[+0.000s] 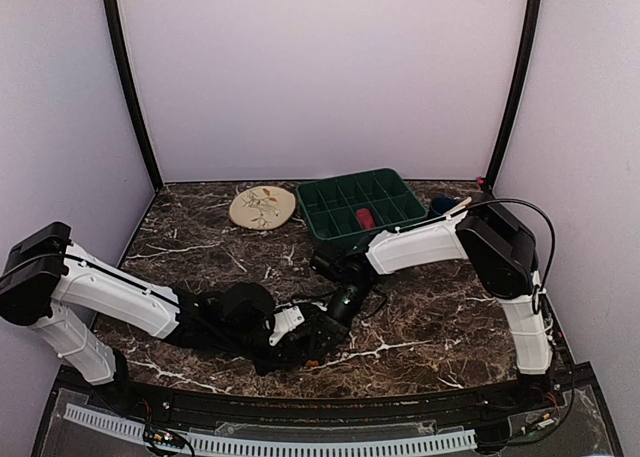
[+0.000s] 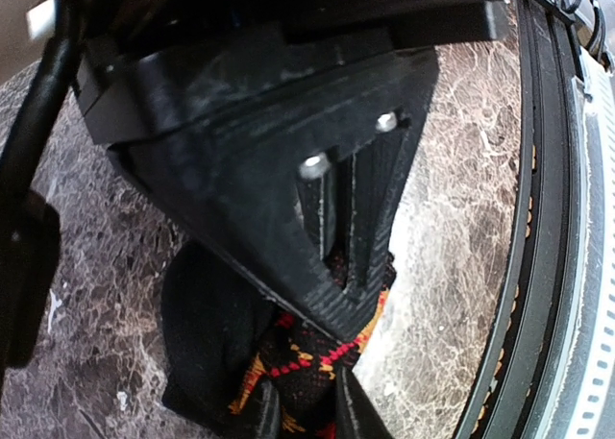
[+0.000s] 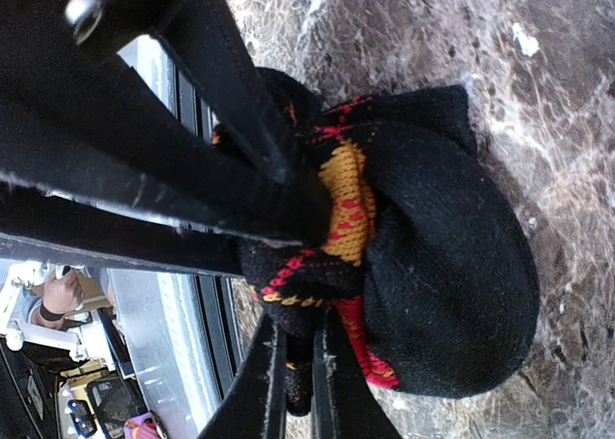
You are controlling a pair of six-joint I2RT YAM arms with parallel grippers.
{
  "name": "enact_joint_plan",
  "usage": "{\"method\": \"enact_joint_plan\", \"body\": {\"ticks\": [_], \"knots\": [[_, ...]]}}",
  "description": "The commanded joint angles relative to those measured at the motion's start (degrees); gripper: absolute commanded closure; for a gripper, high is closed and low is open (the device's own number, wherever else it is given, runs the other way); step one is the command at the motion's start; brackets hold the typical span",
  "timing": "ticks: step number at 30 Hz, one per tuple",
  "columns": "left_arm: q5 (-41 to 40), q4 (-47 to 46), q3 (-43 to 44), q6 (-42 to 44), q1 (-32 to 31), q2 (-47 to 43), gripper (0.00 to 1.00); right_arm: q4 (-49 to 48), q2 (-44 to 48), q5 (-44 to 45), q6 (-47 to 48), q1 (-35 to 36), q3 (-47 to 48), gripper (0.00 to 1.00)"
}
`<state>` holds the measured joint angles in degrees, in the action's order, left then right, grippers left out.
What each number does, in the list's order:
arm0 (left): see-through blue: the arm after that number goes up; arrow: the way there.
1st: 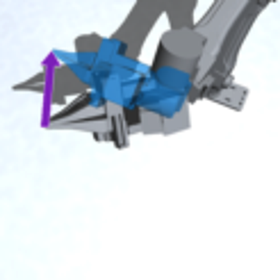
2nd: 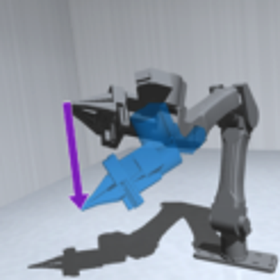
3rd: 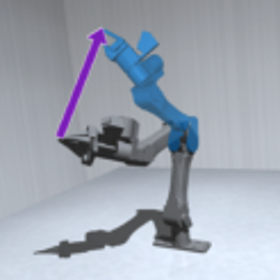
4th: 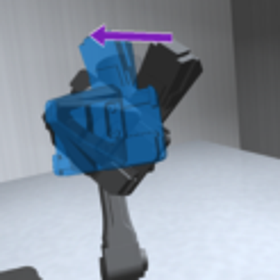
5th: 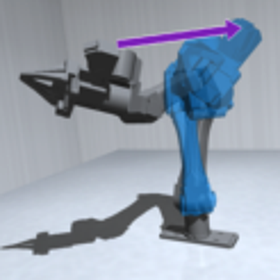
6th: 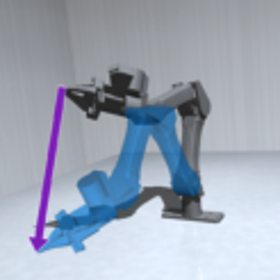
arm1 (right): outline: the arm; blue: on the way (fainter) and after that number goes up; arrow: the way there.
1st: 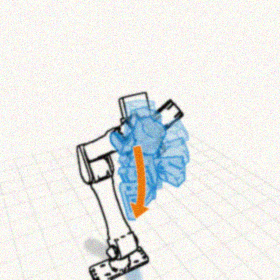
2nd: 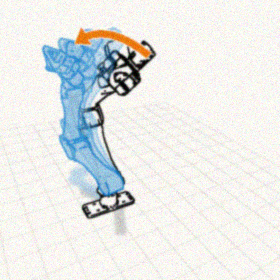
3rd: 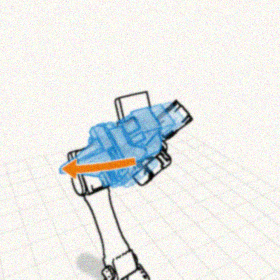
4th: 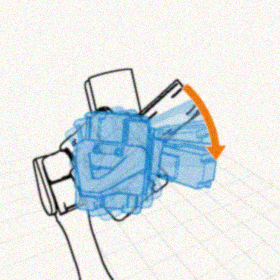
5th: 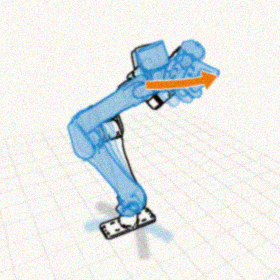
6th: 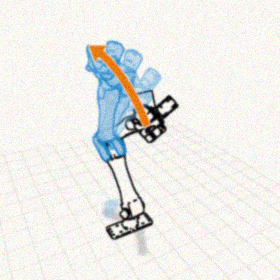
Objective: Roll the socks
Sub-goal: Roll the sock at the center of the board.
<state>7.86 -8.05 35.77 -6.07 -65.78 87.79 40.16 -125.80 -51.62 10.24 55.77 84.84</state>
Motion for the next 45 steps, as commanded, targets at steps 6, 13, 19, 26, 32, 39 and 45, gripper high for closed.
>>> {"method": "enact_joint_plan", "body": {"ticks": [6, 13, 19, 26, 32, 39, 45], "knots": [[2.63, 3.01, 0.21, -0.97, -0.4, 2.32, 0.92, -0.05, -1.58, 3.64, -0.96, -0.78, -0.73, 1.0], [4.94, 4.64, 1.36, -2.36, -0.32, 5.69, 1.0, -5.8, -0.05, 4.52, -5.67, -2.16, -4.6, 0.88], [7.86, 5.46, 1.75, -4.26, 1.32, 6.69, 1.0, -13.98, 3.52, 2.5, -10.87, -3.93, -10.19, 0.73], [13.34, 6.43, 1.72, -6.06, 4.09, 8.66, 1.0, -21.17, 7.5, 2.39, -15.06, -4.91, -15.49, 0.7], [16.85, 6.1, 1.28, -7.79, 6.5, 9.23, 1.0, -26.66, 10.44, 3.82, -18.3, -5.79, -19.84, 0.7], [21.36, 6.27, 1.38, -9.44, 9.05, 10.78, 1.0, -30.38, 14.92, 9.07, -18.84, -6.33, -24.16, 0.7], [24.21, 7.19, 2.3, -10.63, 9.93, 13.13, 1.0, -33.47, 20.78, 16.61, -17.57, -6.23, -27.98, 0.7]]}}
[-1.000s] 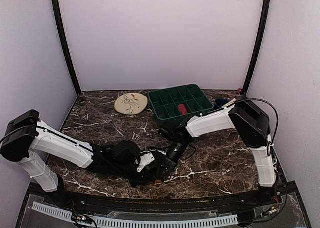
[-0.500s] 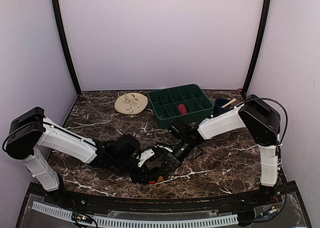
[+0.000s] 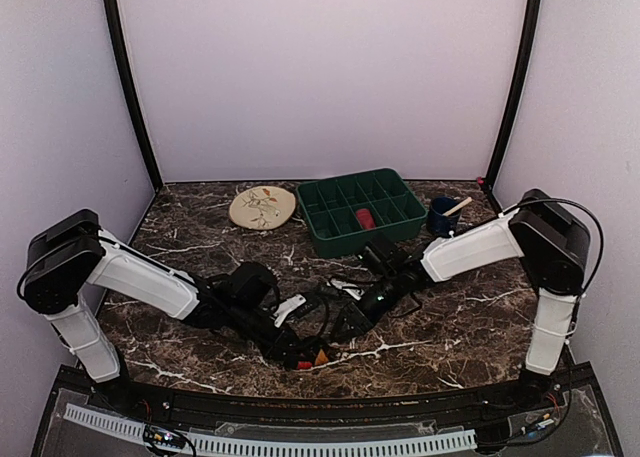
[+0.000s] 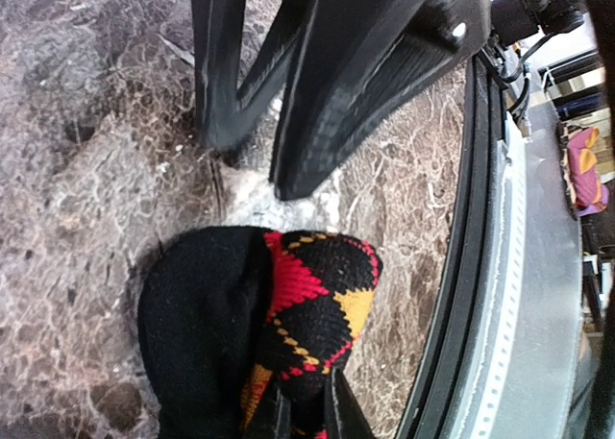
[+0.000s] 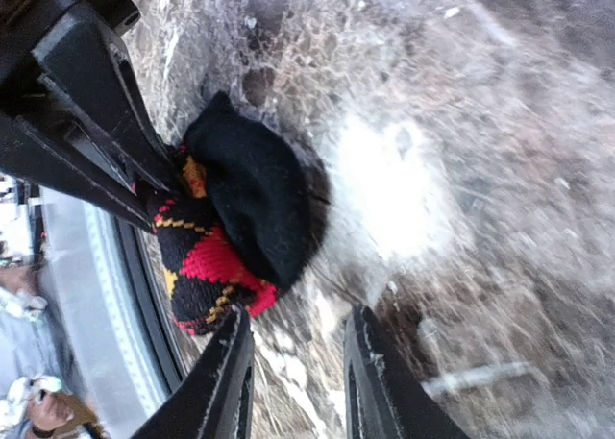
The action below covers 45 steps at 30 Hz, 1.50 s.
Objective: Roll the socks
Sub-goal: Roll the sock at the center of the board, then pick up the sock from the center of the board.
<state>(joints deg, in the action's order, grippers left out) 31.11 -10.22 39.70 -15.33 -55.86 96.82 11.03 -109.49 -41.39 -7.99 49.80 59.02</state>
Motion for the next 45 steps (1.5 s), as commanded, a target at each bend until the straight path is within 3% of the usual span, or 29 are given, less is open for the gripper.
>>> {"method": "enact_joint_plan", "body": {"ticks": [1, 8, 19, 25, 34, 45], "knots": [[1.65, 9.27, -1.65, -1.73, 0.25, 4.35, 1.0, -5.21, 5.48, 7.69, 0.61, -0.31, -3.26, 0.7], [5.38, 9.26, -1.68, -3.32, 2.31, 5.29, 1.0, -8.52, 11.6, 18.08, 2.8, 2.65, -7.54, 0.7], [10.85, 11.44, -0.06, -4.97, 6.1, 9.67, 1.0, -11.05, 17.77, 38.03, 11.37, 15.66, -11.97, 0.68], [13.09, 12.94, 1.42, -4.84, 7.16, 11.73, 1.0, -12.01, 21.5, 43.9, 14.81, 20.8, -13.53, 0.66], [14.87, 13.49, 2.27, -4.88, 9.2, 13.19, 1.0, -8.32, 16.12, 48.5, 21.86, 27.01, -8.96, 0.6], [17.17, 13.72, 2.91, -3.73, 10.8, 14.52, 1.0, -6.69, 8.27, 53.14, 28.01, 29.73, -3.87, 0.59]]}}
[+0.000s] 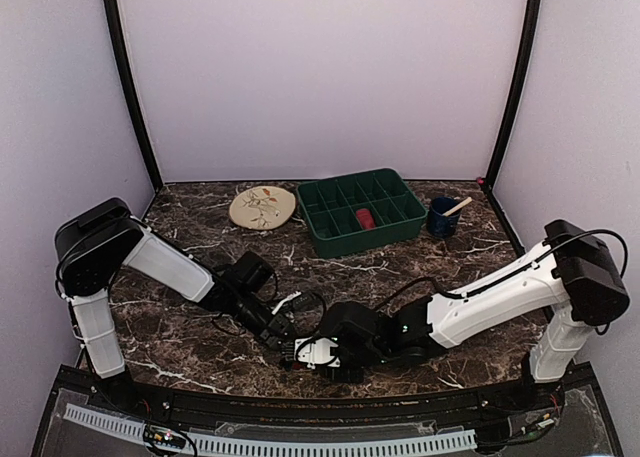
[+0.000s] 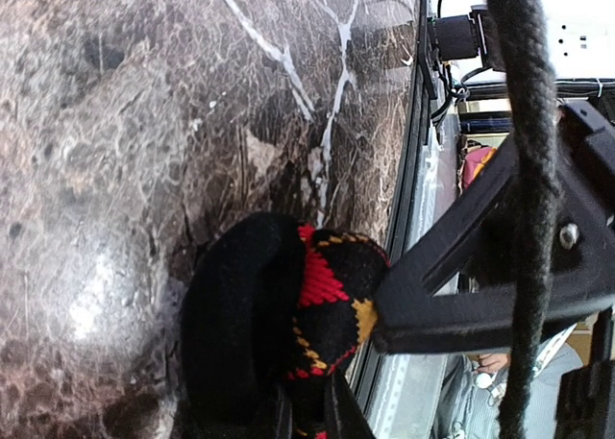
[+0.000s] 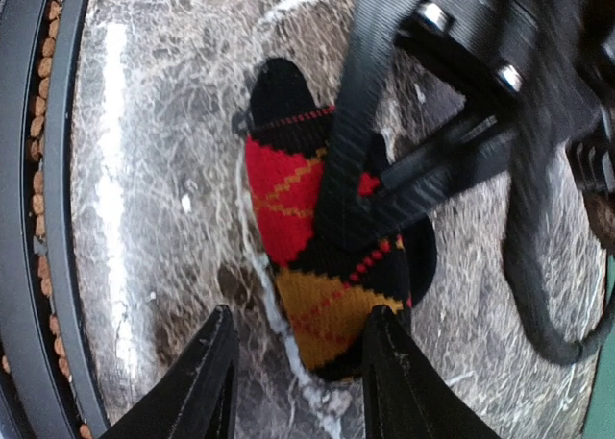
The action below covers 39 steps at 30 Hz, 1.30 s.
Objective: Roll the socks
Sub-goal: Pick up the sock from the center of the board.
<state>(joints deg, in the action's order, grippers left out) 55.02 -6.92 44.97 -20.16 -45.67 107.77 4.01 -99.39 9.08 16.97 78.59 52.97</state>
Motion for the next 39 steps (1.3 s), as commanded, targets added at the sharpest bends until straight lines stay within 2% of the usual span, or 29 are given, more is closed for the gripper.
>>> {"method": "enact_joint_plan", "body": {"ticks": [1, 23, 29, 32, 39], "knots": [[-6.57, 10.38, -2.28, 1.17, 0.71, 3.71, 1.0, 0.21, -2.12, 3.14, 3.47, 1.0, 2.36, 0.59], [-3.35, 9.14, -2.08, 1.62, 1.9, 5.33, 1.0, 2.0, -10.72, 3.87, 9.17, -0.36, 5.7, 0.61], [-2.57, 8.86, -2.08, 1.43, 1.9, 5.53, 1.0, 6.14, -12.98, 1.12, 9.26, -2.09, 7.8, 0.72], [-2.53, 8.99, -2.1, 1.1, 1.89, 5.08, 1.0, 9.69, -14.86, -1.05, 8.81, -3.12, 9.85, 0.8], [-7.28, 11.23, -1.91, -0.55, 2.43, 0.18, 0.75, 17.96, -18.55, -7.18, 4.74, -5.48, 15.22, 0.92]]}}
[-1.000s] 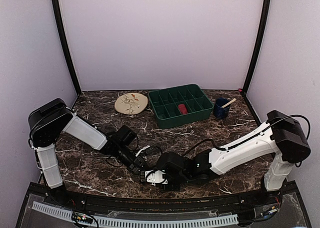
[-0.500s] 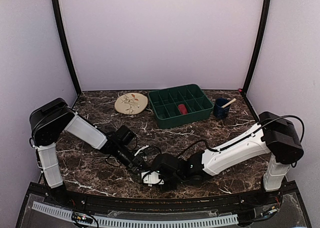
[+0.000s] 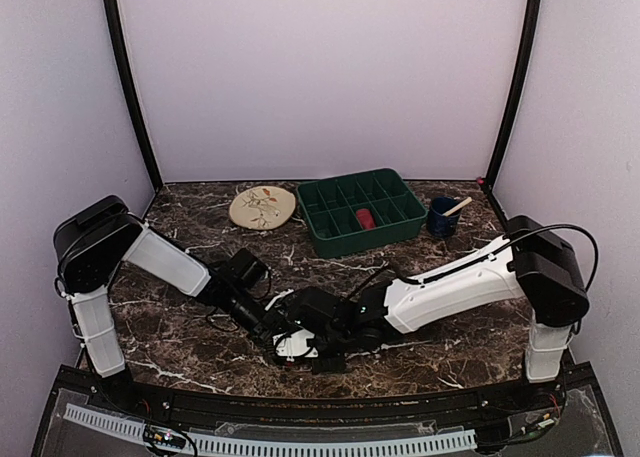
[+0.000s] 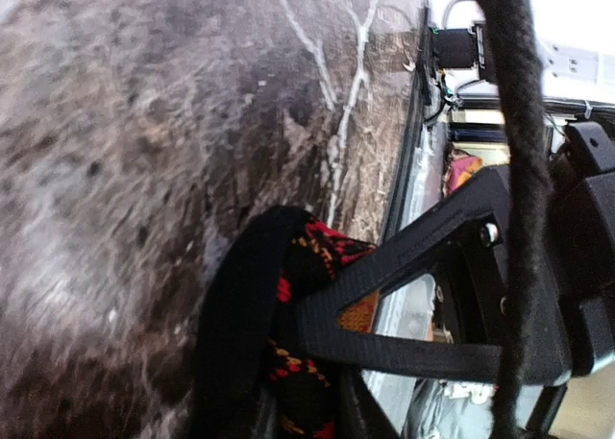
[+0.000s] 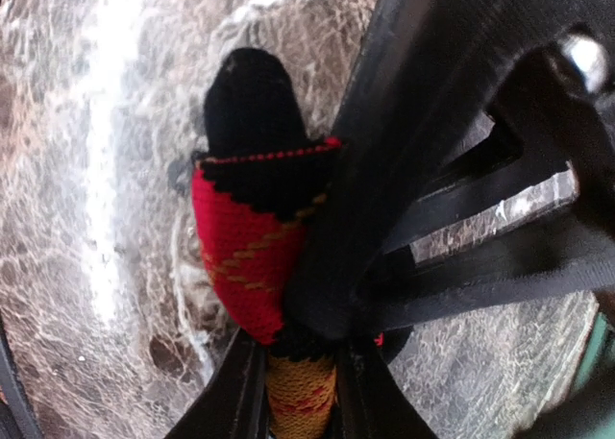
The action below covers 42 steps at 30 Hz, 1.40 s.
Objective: Roll the socks
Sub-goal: Pick up the sock from the center of the board.
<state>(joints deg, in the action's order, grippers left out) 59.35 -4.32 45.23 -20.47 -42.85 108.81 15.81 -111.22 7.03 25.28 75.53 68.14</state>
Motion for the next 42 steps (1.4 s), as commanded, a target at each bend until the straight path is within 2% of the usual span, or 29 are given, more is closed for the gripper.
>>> {"method": "enact_joint_plan", "body": {"ticks": [1, 8, 16, 22, 29, 42], "knots": [[-12.7, 8.92, -2.23, -0.72, -0.08, -1.97, 0.73, 6.37, -6.58, -5.89, -4.4, -2.81, 0.26, 0.93], [-20.88, 10.97, -2.59, -4.22, 2.36, -10.87, 0.59, 8.19, -6.58, -11.88, -8.97, -4.68, 1.53, 0.98], [-28.82, 14.72, -2.69, -6.91, 5.3, -18.68, 0.56, 11.41, -7.38, -18.8, -14.55, -6.14, 3.72, 1.0], [-37.67, 16.31, -1.66, -9.16, 7.25, -23.08, 0.52, 10.25, -6.61, -25.21, -20.43, -7.53, 3.0, 1.0], [-43.69, 14.76, 3.65, -10.55, 10.75, -22.66, 0.52, 3.6, -0.53, -28.88, -28.89, -9.9, -0.33, 1.0], [-41.84, 7.89, 13.97, -13.82, 14.29, -13.71, 0.52, -7.64, 11.76, -32.77, -43.07, -18.03, -7.0, 1.0]]}}
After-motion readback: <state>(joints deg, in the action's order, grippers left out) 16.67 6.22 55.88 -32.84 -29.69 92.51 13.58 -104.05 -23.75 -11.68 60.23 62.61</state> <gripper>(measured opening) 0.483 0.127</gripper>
